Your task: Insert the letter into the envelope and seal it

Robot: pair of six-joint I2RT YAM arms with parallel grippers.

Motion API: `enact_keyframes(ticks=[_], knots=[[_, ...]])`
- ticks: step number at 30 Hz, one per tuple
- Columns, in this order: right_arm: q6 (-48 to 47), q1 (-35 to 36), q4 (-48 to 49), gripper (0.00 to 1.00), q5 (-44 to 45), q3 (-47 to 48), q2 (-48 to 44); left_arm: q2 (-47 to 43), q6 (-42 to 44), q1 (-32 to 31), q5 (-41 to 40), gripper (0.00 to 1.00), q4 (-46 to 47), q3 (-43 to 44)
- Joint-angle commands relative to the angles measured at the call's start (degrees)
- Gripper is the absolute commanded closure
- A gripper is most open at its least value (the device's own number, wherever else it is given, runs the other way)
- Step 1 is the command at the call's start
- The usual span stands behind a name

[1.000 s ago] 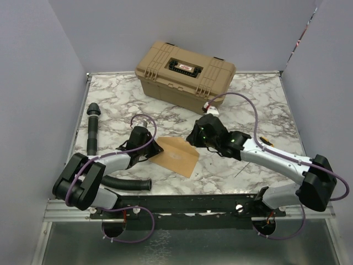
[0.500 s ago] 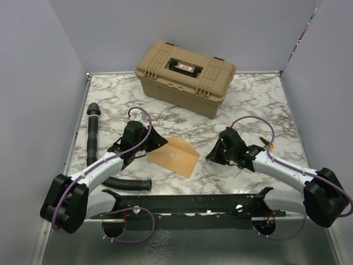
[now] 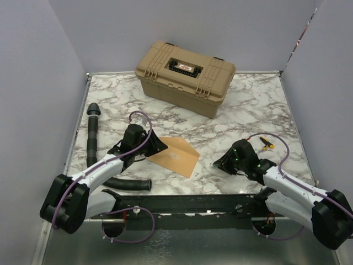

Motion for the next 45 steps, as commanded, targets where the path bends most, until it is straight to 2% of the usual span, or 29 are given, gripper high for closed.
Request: enact_keyframes(ticks=[1, 3, 5, 13, 17, 19, 22, 23, 25, 29, 34, 39, 43, 45], knots=[[6.21, -1.30, 2.50, 0.53, 2.75, -2.99, -1.95, 1.24, 1.83, 0.09, 1.38, 0.57, -0.52, 1.38], [6.53, -1.39, 2.08, 0.42, 2.98, -2.91, -1.67, 1.57, 2.21, 0.12, 1.70, 0.56, -0.52, 1.43], [6.84, -1.46, 0.54, 0.37, 3.68, -2.39, -1.28, 1.91, 2.42, 0.10, 1.73, 0.54, -0.53, 1.34], [7.56, -1.40, -7.22, 0.24, 7.69, 0.55, -3.53, 2.18, 2.53, 0.10, 1.98, 0.52, -0.52, 1.44], [6.09, -1.41, -9.40, 0.23, 8.24, 2.14, -5.38, 2.14, 2.30, 0.09, 2.29, 0.53, -0.39, 1.41], [3.45, -1.41, -9.54, 0.27, 7.06, 3.74, -5.42, 2.21, 2.22, 0.09, 2.68, 0.58, 0.05, 1.43], [-0.79, -1.41, -10.59, 0.50, 2.63, 7.73, -3.71, 2.35, 2.31, 0.07, 3.12, 0.73, 0.94, 1.39], [-1.78, -1.37, -11.30, 0.55, 1.74, 9.29, -3.05, 2.52, 2.31, 0.08, 2.91, 0.78, 1.09, 1.30], [-3.34, -1.33, -10.55, 0.61, -1.29, 11.47, -2.11, 2.98, 2.08, 0.01, 1.74, 0.82, 1.30, 0.80], [-5.95, -1.36, -5.56, 0.66, -5.94, 13.84, 1.63, 4.58, 1.32, -0.23, -0.34, 0.85, 1.87, -0.66], [-10.57, 0.26, -0.27, 0.66, -9.75, 18.99, 11.99, 6.09, 0.50, -0.90, -1.52, 0.90, 3.28, -2.94], [-12.19, 2.60, 3.45, 0.66, -4.48, 23.42, 22.23, 7.99, 0.38, -1.46, -2.86, 0.94, 3.62, -4.30], [-10.29, 2.73, 9.62, 0.73, 2.13, 22.71, 26.82, 8.73, 0.31, -1.82, -4.20, 0.98, 3.44, -5.17], [-9.92, 2.81, 12.22, 0.76, 2.54, 22.91, 29.22, 8.88, 0.29, -1.90, -4.79, 1.00, 3.22, -5.65]])
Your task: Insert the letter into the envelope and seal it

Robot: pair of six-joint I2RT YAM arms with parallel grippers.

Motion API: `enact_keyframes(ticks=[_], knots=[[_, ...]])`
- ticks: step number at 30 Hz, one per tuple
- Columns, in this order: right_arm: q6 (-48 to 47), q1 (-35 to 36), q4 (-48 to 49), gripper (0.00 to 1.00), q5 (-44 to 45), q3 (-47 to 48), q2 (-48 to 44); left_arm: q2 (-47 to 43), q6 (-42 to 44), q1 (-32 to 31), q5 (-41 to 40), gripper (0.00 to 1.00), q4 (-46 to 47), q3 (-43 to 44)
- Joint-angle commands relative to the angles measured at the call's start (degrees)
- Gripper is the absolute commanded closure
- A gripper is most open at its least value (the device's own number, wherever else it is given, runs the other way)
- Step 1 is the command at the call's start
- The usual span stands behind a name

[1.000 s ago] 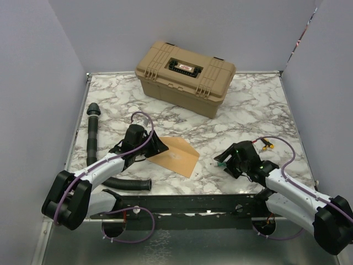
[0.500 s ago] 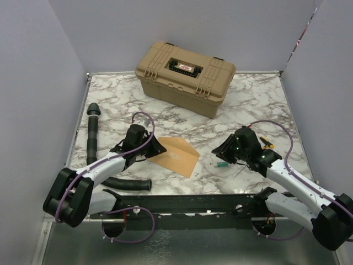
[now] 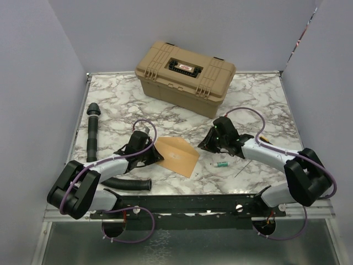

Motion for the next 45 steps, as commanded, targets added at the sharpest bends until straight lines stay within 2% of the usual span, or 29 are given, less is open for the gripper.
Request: enact_keyframes(ticks=[1, 7, 20, 29, 31, 35, 41, 45], knots=[[0.51, 0.28, 7.82, 0.77, 5.61, 0.87, 5.16, 0.65, -0.08, -0.55, -3.20, 1.00, 0.72, -1.63], [1.76, 0.30, 5.65, 0.81, 3.57, 5.79, 12.83, 0.82, 0.38, -0.68, -3.99, 1.00, 0.20, -1.80], [1.14, 0.70, 11.08, 0.80, -19.11, 5.72, 14.73, 0.97, -0.03, -0.68, -5.30, 1.00, -0.40, 0.51], [-1.24, 1.91, 11.30, 0.79, -21.49, 5.22, 16.40, 2.25, 0.03, -0.68, -4.86, 1.00, -0.40, 1.04], [-2.01, 2.71, 10.78, 0.82, -21.66, 6.09, 18.15, 2.23, 0.03, -0.73, -4.88, 1.00, -0.40, 1.01], [-3.59, 5.31, 7.55, 0.84, -16.60, 8.68, 17.76, 1.90, -0.01, -0.67, -5.08, 1.00, -0.46, 0.67], [-0.36, 5.94, 7.01, 0.80, -2.44, 5.27, 6.51, 1.57, -0.06, -0.68, -5.26, 1.00, -0.38, 0.24], [-0.42, 5.32, 0.85, 0.77, 8.04, 7.20, 4.85, 1.62, -0.06, -0.67, -5.24, 1.00, -0.46, 0.33]])
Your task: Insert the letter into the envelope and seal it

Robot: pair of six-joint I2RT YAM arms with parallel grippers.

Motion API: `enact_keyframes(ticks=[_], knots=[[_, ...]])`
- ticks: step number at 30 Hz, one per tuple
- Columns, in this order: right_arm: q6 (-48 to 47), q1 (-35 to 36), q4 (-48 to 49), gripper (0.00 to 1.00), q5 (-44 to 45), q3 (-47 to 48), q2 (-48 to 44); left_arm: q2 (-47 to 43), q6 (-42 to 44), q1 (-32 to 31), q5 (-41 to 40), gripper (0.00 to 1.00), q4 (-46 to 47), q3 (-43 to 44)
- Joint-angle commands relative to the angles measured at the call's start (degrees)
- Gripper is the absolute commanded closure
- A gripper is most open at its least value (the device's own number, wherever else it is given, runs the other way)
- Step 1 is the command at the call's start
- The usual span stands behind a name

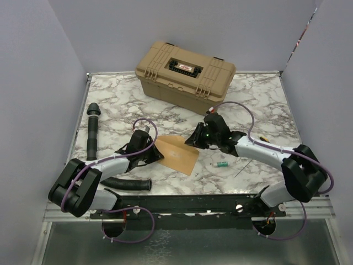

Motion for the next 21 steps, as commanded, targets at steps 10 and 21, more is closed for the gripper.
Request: enact_keyframes(ticks=[10, 21], knots=[[0.76, -2.65, -13.36, 0.77, 16.97, 11.16, 13.02, 0.42, 0.54, -0.16, -2.13, 1.00, -2.08, -0.65], [-3.27, -2.30, -6.34, 0.78, -1.74, 7.71, 12.90, 0.35, -0.30, -0.16, -2.18, 1.00, -2.13, -0.51]])
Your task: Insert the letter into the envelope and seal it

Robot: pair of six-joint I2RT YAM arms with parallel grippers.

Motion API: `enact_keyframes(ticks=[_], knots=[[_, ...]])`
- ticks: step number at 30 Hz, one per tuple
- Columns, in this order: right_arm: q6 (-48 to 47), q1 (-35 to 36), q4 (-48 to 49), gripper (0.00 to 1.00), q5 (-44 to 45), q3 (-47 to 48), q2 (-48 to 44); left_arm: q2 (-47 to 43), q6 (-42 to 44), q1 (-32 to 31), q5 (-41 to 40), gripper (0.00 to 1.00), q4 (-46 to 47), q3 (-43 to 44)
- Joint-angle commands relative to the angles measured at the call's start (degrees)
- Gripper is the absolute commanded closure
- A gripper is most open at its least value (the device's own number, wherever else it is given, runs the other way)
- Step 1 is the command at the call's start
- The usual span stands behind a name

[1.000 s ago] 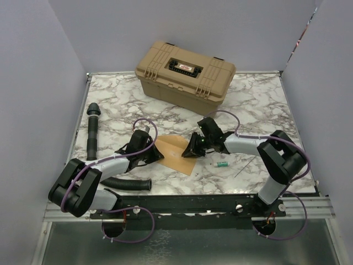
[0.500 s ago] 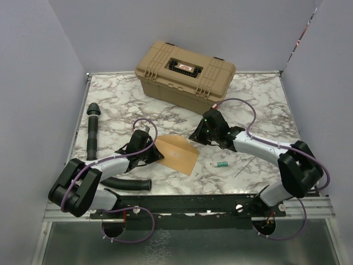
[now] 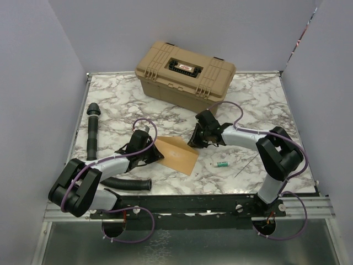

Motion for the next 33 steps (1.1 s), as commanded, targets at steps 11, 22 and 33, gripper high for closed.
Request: enact_keyframes(ticks=[11, 22, 33], knots=[[-5.78, 4.07, 3.90, 0.78, -11.87, -2.95, 0.45, 0.99, -0.21, -0.16, -2.07, 1.00, -1.75, -0.51], [-13.97, 13.13, -7.23, 0.68, 9.04, 5.81, 6.57, 0.60, -0.44, -0.16, -1.63, 1.00, -1.97, -0.42], [-20.79, 20.96, -8.12, 0.66, 22.89, 3.69, 10.45, -7.64, 1.08, -0.14, 0.97, 1.00, -8.83, 8.04]])
